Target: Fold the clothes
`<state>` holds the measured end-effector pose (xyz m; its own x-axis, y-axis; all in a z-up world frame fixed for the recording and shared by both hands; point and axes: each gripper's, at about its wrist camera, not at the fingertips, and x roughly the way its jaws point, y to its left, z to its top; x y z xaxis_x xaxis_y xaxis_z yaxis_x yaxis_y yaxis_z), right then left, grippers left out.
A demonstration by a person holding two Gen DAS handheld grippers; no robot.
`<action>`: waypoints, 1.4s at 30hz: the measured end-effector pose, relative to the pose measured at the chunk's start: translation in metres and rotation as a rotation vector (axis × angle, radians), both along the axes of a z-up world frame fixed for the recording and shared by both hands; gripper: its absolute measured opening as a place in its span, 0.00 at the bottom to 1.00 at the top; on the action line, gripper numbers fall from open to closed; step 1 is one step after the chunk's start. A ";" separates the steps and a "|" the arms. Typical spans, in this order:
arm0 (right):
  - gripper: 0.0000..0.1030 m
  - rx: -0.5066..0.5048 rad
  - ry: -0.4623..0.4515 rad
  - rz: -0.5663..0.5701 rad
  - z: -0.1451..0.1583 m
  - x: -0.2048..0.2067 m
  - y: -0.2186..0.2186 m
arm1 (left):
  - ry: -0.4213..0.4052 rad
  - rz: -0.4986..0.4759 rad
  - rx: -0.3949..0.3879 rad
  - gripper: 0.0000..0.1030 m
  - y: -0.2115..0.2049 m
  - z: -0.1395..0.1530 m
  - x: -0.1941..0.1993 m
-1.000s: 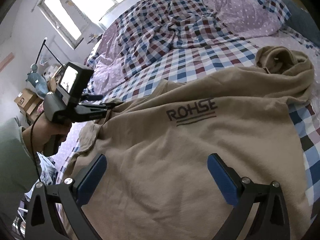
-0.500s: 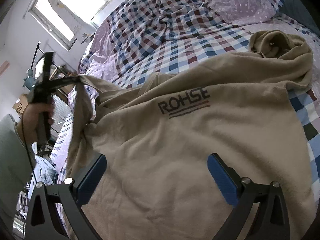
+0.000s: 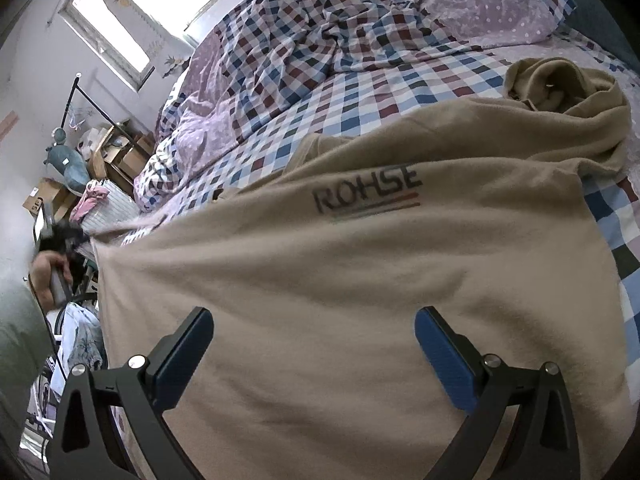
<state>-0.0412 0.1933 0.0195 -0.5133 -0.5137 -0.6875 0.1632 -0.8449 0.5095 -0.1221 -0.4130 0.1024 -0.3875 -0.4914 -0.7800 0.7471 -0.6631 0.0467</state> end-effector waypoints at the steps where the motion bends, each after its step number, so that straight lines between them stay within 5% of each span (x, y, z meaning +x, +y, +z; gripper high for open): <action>1: 1.00 0.004 -0.001 0.003 -0.001 0.000 -0.001 | -0.047 0.027 0.009 0.08 -0.006 -0.013 0.007; 5: 1.00 0.017 -0.003 0.021 -0.001 0.001 -0.006 | -0.118 0.072 0.027 0.17 -0.016 -0.041 0.035; 6: 1.00 0.020 -0.002 0.025 -0.001 0.002 -0.007 | -0.083 0.059 0.040 0.23 -0.014 -0.040 0.043; 8: 1.00 0.027 0.002 0.032 0.000 0.003 -0.009 | 0.005 0.030 0.083 0.53 -0.010 -0.034 0.058; 13: 1.00 0.044 0.007 0.036 -0.001 0.005 -0.011 | 0.173 -0.164 0.144 0.69 0.040 -0.022 0.088; 21: 1.00 0.070 0.023 0.052 0.000 0.008 -0.018 | 0.105 -0.668 0.190 0.69 0.174 -0.022 0.062; 24: 1.00 0.092 0.039 0.066 0.001 0.008 -0.021 | 0.119 -0.777 0.301 0.69 0.225 -0.028 0.070; 29: 1.00 0.096 0.045 0.060 0.003 0.008 -0.016 | 0.168 -0.907 0.461 0.69 0.290 -0.051 0.107; 34: 1.00 0.072 0.049 0.010 0.008 0.000 0.011 | 0.192 -0.981 0.431 0.69 0.323 -0.081 0.137; 42: 1.00 0.020 0.123 -0.373 0.040 -0.007 0.150 | 0.253 -0.947 0.471 0.69 0.309 -0.083 0.124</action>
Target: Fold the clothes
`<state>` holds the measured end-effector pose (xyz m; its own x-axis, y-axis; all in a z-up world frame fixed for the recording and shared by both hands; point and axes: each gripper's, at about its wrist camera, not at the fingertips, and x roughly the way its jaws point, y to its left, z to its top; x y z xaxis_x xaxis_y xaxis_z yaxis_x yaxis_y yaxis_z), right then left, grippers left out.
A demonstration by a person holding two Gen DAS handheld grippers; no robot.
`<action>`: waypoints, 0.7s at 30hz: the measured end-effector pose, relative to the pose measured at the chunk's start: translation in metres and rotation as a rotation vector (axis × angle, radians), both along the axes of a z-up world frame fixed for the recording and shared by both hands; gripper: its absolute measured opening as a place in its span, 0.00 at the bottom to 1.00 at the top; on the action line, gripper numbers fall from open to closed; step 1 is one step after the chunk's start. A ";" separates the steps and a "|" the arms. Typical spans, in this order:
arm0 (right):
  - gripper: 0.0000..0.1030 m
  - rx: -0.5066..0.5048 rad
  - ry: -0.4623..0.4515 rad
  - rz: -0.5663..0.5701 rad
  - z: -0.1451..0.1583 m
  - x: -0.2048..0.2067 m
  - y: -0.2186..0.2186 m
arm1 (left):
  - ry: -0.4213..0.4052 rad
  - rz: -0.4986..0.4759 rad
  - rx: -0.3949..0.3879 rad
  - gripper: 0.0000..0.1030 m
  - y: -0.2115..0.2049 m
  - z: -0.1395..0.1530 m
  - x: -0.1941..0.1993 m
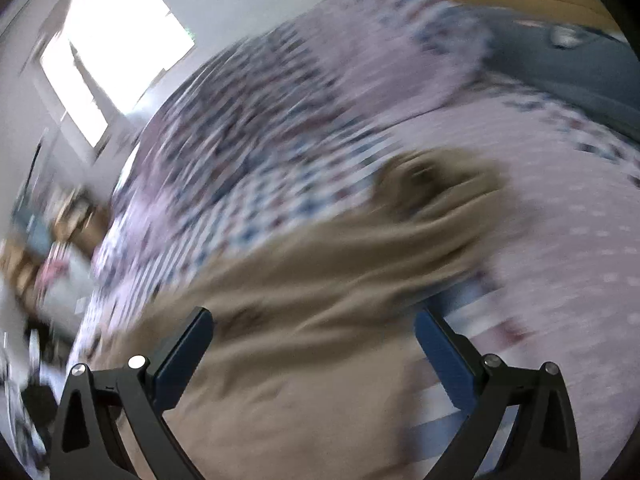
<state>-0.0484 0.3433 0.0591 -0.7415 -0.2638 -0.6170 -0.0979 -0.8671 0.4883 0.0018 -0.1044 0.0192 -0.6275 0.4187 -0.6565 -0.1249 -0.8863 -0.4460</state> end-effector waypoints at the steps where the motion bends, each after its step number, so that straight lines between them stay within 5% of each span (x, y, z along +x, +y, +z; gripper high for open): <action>1: 1.00 -0.017 -0.007 -0.022 -0.001 0.000 0.011 | 0.003 0.007 0.011 0.69 -0.002 0.000 -0.003; 4: 1.00 -0.083 -0.056 -0.035 -0.011 -0.001 0.032 | 0.012 0.025 0.036 0.69 -0.008 0.000 -0.010; 13: 0.99 0.065 -0.141 0.176 -0.032 -0.009 -0.004 | 0.035 0.198 0.081 0.69 -0.057 0.006 -0.016; 17: 0.94 0.066 -0.142 0.130 -0.037 -0.019 0.008 | -0.011 0.250 0.143 0.69 -0.072 -0.006 -0.019; 21: 0.88 0.184 -0.108 0.047 -0.017 -0.045 0.029 | -0.001 0.237 0.105 0.69 -0.066 -0.006 -0.021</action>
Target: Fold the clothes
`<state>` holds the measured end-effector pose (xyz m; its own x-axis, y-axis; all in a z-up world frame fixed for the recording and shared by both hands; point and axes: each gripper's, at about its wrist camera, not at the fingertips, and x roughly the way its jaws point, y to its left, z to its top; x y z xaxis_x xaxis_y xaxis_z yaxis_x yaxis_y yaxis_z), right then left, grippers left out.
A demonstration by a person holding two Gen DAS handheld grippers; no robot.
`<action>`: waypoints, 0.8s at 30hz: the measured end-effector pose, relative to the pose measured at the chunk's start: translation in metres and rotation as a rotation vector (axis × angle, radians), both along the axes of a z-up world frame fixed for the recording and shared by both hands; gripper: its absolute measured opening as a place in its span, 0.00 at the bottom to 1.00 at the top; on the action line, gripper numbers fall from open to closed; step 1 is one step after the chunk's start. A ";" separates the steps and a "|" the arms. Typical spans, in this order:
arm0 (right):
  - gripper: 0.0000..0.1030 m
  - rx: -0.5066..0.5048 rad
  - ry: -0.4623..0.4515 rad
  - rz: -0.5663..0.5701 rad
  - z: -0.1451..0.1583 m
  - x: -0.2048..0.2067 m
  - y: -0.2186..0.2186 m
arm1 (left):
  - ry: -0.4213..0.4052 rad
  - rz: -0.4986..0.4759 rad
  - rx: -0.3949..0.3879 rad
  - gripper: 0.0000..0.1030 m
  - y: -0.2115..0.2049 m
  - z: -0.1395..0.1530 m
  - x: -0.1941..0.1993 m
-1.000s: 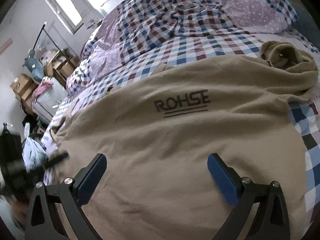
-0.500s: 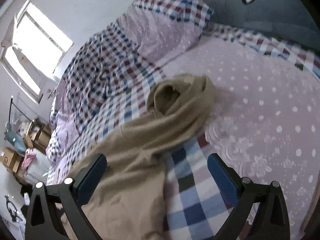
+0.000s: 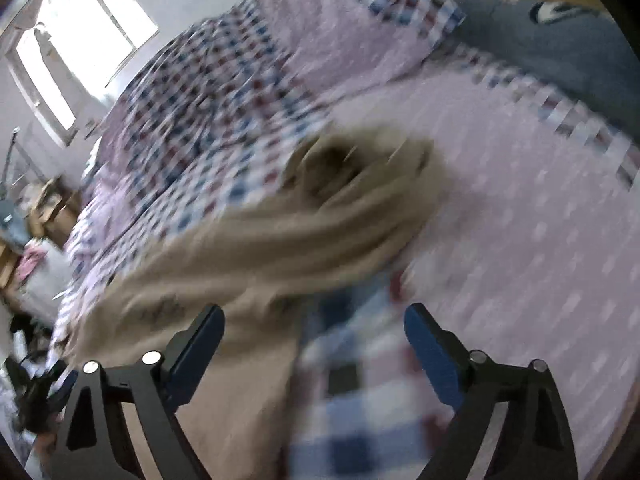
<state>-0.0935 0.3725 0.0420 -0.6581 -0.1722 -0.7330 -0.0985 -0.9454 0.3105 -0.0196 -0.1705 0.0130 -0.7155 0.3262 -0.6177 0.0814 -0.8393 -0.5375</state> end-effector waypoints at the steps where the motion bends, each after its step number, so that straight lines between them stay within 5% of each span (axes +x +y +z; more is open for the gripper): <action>1: 0.87 0.078 0.012 -0.009 0.009 -0.010 0.002 | 0.003 -0.006 -0.010 0.69 0.002 0.001 0.000; 7: 0.86 0.518 0.004 0.183 0.030 -0.074 -0.035 | -0.008 -0.021 -0.027 0.69 0.007 -0.001 -0.002; 10: 0.81 0.627 -0.043 0.231 0.019 -0.106 -0.044 | -0.016 -0.024 -0.041 0.69 0.009 -0.004 -0.003; 15: 0.09 0.686 -0.188 0.277 -0.015 -0.141 -0.038 | -0.018 -0.041 -0.082 0.69 0.014 -0.005 -0.005; 17: 0.05 0.721 -0.172 0.269 -0.014 -0.144 -0.031 | -0.017 -0.044 -0.087 0.69 0.015 -0.006 -0.006; 21: 0.04 0.552 0.023 -0.204 0.054 -0.136 0.057 | -0.003 -0.039 -0.068 0.69 0.011 -0.004 -0.006; 24: 0.06 0.438 -0.020 -0.450 0.062 -0.116 0.120 | -0.001 -0.037 -0.062 0.69 0.010 -0.004 -0.007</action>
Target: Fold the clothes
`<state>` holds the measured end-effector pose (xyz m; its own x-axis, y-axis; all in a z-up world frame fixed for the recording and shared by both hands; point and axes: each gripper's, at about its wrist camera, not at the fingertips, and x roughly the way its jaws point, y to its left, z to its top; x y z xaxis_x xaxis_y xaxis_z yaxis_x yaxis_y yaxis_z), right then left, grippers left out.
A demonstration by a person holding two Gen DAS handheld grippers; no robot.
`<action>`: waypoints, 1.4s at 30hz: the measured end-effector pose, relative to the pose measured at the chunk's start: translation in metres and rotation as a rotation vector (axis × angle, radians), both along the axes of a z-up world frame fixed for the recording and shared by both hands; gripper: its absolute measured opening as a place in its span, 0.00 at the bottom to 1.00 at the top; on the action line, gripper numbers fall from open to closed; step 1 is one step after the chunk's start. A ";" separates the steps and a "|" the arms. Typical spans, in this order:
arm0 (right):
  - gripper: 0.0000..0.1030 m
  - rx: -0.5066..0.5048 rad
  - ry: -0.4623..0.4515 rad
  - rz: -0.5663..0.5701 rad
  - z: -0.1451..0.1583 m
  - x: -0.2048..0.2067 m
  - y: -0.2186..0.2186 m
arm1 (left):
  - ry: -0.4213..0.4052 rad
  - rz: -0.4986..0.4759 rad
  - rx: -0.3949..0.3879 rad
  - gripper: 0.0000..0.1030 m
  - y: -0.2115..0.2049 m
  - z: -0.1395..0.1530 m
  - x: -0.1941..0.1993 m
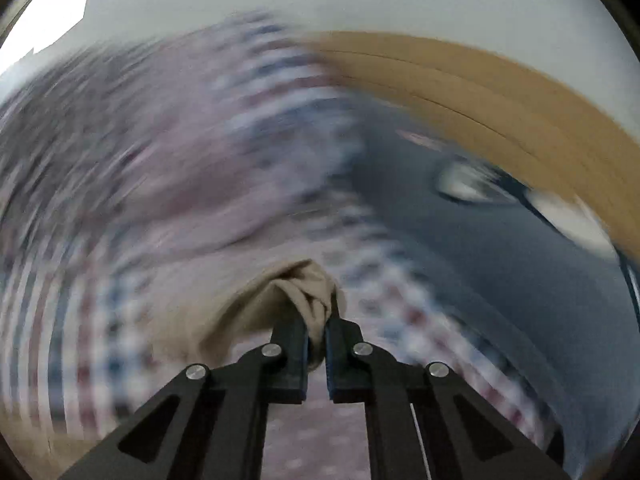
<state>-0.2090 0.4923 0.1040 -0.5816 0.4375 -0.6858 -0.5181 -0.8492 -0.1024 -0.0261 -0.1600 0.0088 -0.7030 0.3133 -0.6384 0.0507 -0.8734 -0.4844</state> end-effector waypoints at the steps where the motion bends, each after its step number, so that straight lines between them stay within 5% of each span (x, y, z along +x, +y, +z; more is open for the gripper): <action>1: 0.08 -0.036 -0.012 -0.060 -0.001 0.006 0.018 | -0.002 0.000 -0.002 0.69 0.000 0.000 0.000; 4: 0.14 -0.015 -0.091 -0.107 -0.018 0.029 0.037 | -0.001 0.004 -0.005 0.69 0.002 0.001 0.000; 9: 0.38 -0.063 -0.083 -0.062 -0.033 0.096 0.024 | 0.015 0.006 0.017 0.69 0.002 0.008 0.005; 16: 0.47 -0.258 0.016 0.150 -0.021 0.203 -0.062 | 0.077 -0.004 0.045 0.69 -0.001 0.029 0.026; 21: 0.48 -0.370 0.058 0.397 -0.029 0.276 -0.166 | 0.101 0.026 0.032 0.69 -0.024 0.040 0.072; 27: 0.48 -0.315 -0.003 0.707 -0.050 0.337 -0.284 | 0.010 0.135 0.028 0.69 -0.075 0.031 0.155; 33: 0.48 -0.265 -0.011 0.907 -0.058 0.368 -0.348 | -0.123 0.254 0.121 0.69 -0.103 0.010 0.236; 42: 0.48 -0.268 0.032 0.975 -0.051 0.389 -0.366 | -0.323 0.221 0.181 0.69 -0.077 -0.027 0.290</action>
